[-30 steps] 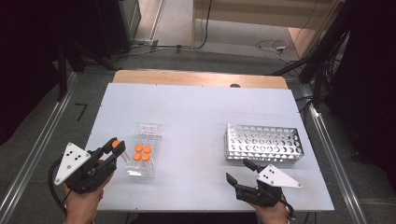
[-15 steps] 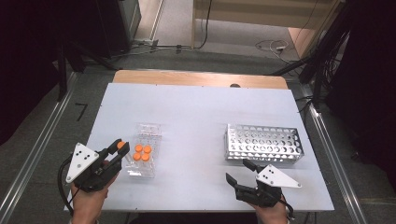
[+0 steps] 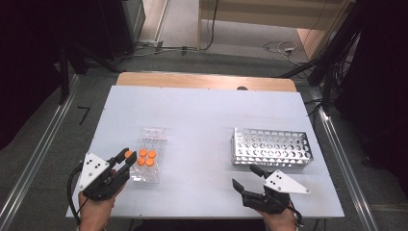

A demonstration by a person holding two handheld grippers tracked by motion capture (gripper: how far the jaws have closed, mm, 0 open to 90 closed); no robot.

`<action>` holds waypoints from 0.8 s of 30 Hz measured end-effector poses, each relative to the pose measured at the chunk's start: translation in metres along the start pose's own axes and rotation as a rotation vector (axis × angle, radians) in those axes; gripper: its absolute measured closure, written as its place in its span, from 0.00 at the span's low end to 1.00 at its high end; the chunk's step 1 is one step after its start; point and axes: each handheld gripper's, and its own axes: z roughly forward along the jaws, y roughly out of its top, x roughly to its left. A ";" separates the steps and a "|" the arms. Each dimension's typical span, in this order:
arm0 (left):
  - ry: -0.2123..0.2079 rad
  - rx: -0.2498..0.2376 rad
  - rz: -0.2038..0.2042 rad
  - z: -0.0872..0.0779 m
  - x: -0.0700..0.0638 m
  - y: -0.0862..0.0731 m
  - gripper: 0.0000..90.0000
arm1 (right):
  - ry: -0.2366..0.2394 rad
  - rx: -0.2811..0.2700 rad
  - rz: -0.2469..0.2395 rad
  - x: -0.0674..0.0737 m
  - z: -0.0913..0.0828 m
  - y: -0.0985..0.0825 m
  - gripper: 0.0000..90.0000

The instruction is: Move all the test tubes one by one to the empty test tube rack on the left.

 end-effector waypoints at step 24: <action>-0.014 -0.008 -0.017 -0.001 0.000 -0.001 0.69 | 0.000 0.001 0.003 0.000 0.000 0.000 0.25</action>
